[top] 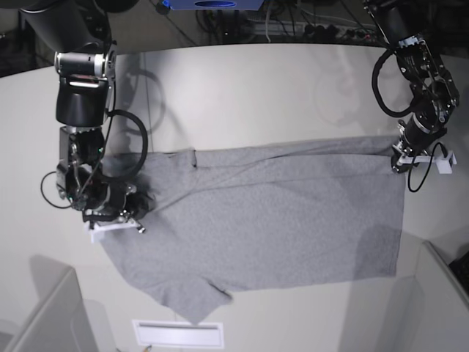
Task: Fold the T-shirt properly
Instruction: 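Drag the held shoulders toward the hem, folding the collar edge over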
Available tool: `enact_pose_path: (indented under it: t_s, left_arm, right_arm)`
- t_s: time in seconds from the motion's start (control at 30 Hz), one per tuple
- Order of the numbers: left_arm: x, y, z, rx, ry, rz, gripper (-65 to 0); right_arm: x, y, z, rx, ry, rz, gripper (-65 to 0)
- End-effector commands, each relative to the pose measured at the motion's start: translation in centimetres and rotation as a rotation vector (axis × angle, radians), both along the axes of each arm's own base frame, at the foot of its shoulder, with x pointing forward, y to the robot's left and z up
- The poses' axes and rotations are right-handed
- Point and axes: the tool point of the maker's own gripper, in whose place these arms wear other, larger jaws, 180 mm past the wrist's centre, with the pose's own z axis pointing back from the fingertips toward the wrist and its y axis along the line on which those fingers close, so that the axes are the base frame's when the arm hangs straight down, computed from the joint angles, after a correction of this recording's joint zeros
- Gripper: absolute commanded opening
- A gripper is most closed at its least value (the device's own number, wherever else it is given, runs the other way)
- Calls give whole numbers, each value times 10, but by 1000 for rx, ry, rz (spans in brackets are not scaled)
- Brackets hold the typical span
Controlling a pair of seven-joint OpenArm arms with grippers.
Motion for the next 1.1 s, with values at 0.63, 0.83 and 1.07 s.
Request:
enact_pose_path:
  t_s: [0.63, 0.83, 1.07]
  left_arm:
    - [60, 23, 38, -14, -127, 34, -201]
    - [80, 37, 49, -23, -151, 52, -201]
    - [75, 48, 68, 36, -177, 42, -202]
  right_arm:
    - [-2, -43, 55, -114, -298, -175, -386]
    - [-26, -53, 71, -151, -331, -239, -383]
    - [-72, -44, 61, -100, -315, -309, -386]
